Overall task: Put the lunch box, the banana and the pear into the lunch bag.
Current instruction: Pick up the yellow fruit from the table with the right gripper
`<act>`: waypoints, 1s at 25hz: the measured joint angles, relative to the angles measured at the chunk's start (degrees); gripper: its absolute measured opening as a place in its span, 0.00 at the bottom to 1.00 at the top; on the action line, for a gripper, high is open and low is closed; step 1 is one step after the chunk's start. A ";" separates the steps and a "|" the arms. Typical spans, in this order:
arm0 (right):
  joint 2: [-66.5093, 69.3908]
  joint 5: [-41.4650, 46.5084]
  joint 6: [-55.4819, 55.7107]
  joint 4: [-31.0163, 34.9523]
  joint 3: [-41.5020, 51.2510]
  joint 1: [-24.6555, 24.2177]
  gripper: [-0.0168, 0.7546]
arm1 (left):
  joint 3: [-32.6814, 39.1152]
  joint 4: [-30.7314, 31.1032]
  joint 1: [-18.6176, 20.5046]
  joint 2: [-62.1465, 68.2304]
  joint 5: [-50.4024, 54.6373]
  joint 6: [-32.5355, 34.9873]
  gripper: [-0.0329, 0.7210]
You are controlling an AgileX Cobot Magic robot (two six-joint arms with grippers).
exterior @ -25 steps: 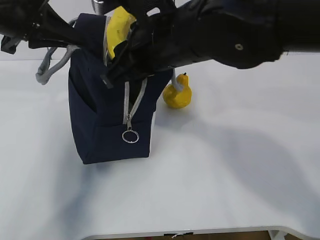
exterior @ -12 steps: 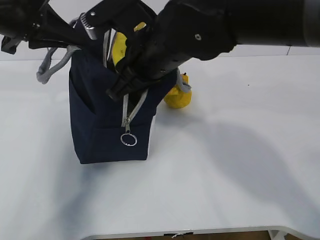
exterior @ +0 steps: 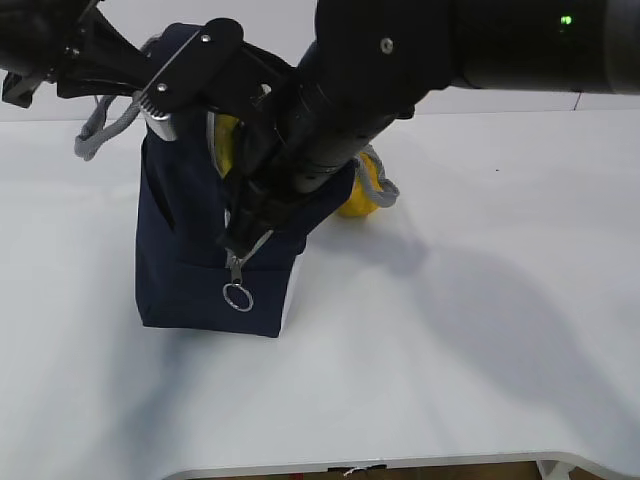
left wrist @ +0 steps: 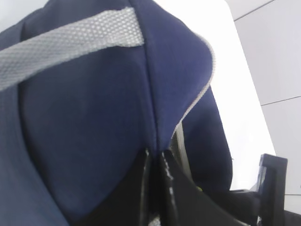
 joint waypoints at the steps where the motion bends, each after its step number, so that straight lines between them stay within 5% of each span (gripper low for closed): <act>1: 0.00 0.14 -0.85 0.26 0.00 0.00 0.41 | 0.00 0.00 0.00 0.00 0.00 0.00 0.03; 14: 0.69 0.27 -3.59 -1.36 -0.05 0.00 0.43 | 0.00 0.00 0.00 0.00 0.03 0.18 0.03; 21: 0.69 0.17 -5.55 -1.84 -0.14 0.00 0.71 | 0.00 0.00 0.00 0.00 0.12 0.26 0.03; 25: 0.69 1.04 -5.55 -1.95 -1.23 0.00 0.75 | 0.00 0.00 0.00 0.00 0.12 0.26 0.03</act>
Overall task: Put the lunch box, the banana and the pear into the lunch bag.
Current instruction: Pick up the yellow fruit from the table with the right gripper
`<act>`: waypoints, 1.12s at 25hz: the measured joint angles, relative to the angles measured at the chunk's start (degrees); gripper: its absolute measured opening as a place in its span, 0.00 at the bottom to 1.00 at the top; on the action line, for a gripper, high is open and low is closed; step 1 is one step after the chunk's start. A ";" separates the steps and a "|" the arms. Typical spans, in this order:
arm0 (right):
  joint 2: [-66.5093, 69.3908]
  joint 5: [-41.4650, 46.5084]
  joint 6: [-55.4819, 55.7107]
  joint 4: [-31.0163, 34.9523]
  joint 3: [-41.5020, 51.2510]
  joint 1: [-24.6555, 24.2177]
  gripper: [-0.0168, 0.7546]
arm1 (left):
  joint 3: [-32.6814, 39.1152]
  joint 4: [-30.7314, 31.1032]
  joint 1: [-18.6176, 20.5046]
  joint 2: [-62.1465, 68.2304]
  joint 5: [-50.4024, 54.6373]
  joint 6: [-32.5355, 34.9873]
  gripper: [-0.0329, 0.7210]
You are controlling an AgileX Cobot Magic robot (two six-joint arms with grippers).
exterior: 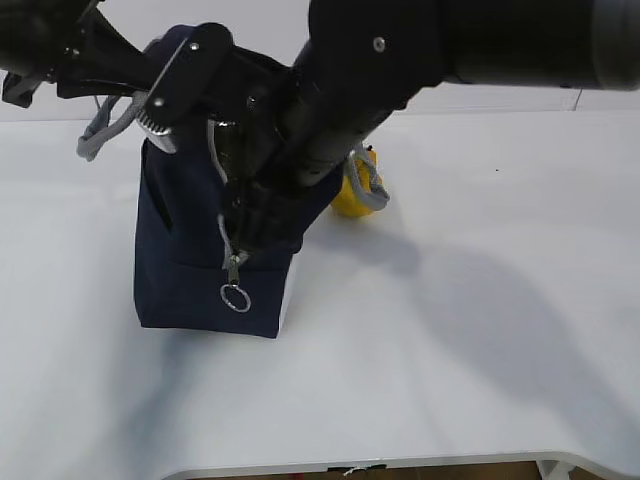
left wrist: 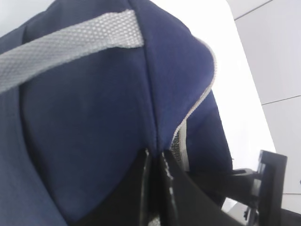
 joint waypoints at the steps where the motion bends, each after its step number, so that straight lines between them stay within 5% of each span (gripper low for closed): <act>1: 0.00 1.03 0.00 0.00 -0.97 0.00 0.75 | 0.00 0.00 0.00 0.00 0.00 0.00 0.03; 13: -1.26 15.99 9.34 -0.76 -16.45 0.00 0.75 | 0.00 2.50 0.00 0.00 -0.65 0.51 0.03; 28: -13.10 15.49 28.36 -10.33 -8.28 0.00 0.75 | 0.00 4.73 0.00 0.00 -1.25 0.54 0.03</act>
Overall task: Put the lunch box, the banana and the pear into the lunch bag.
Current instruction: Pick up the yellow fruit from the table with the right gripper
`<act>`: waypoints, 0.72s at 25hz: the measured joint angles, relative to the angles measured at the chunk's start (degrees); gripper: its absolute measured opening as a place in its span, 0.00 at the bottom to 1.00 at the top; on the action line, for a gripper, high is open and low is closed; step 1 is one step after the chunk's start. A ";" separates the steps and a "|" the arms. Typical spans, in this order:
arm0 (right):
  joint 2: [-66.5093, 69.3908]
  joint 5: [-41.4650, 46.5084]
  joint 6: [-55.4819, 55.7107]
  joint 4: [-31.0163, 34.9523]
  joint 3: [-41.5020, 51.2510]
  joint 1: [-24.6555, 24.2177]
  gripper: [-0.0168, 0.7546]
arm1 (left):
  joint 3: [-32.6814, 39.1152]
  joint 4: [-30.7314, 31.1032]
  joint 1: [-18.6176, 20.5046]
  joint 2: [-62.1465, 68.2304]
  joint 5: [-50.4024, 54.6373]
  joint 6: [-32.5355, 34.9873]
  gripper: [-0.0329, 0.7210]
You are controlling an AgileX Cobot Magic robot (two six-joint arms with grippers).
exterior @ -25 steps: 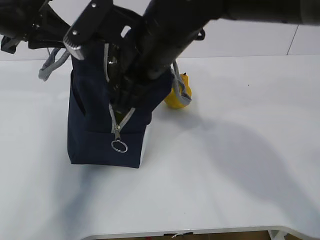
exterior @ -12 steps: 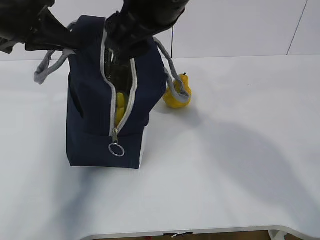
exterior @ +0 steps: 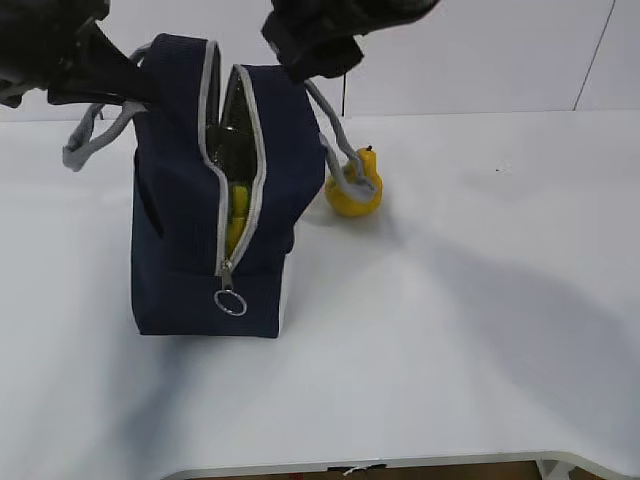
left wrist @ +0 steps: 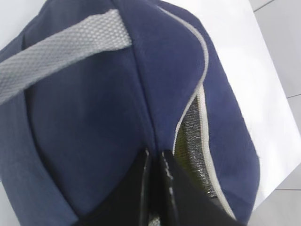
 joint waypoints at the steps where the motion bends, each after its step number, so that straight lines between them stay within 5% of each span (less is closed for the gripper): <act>1: -1.19 -1.50 1.70 -0.95 2.22 0.00 0.75 | 0.00 0.28 0.00 0.00 0.00 0.00 0.03; 18: -13.03 -17.21 43.38 -27.85 31.87 0.00 0.75 | 0.00 2.21 6.12 0.00 6.25 0.24 0.03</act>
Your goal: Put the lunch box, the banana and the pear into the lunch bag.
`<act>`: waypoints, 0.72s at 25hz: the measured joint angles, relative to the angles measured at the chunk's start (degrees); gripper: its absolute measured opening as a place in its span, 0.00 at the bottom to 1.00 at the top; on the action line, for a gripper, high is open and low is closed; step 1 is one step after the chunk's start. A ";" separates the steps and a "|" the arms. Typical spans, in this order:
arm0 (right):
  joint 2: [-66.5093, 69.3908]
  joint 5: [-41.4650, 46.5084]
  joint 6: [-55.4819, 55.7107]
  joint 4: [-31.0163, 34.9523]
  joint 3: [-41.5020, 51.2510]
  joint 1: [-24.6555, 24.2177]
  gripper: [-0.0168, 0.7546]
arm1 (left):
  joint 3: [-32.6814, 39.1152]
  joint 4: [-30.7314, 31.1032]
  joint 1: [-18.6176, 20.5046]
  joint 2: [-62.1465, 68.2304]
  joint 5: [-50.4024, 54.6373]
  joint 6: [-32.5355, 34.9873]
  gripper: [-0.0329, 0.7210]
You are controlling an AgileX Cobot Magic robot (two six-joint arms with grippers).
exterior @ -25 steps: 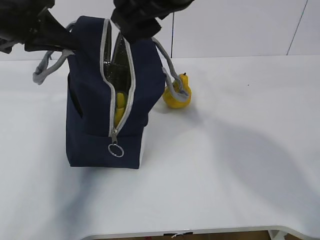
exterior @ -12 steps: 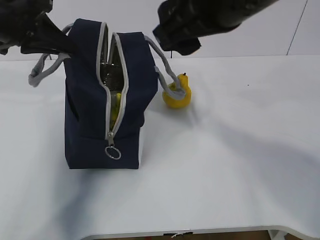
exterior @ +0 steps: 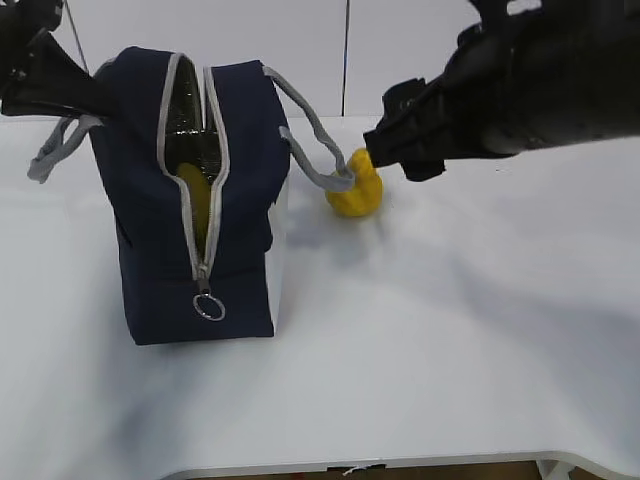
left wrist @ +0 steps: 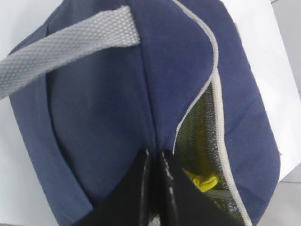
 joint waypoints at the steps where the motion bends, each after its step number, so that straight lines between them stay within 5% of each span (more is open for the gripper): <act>1: 0.00 -1.02 2.88 -1.67 1.36 0.00 0.75 | 0.00 0.28 0.00 0.00 0.10 0.12 0.03; 7: 0.00 -6.61 21.87 -16.29 8.44 0.00 0.75 | 0.00 2.69 0.00 0.00 0.60 0.66 0.03; 15: 0.00 -9.55 60.66 -51.32 16.87 0.00 0.75 | 0.00 3.56 0.00 0.00 0.73 2.43 0.03; 18: 1.06 -8.98 72.60 -57.72 18.82 0.00 0.75 | 0.00 3.65 0.00 0.00 0.73 2.57 0.03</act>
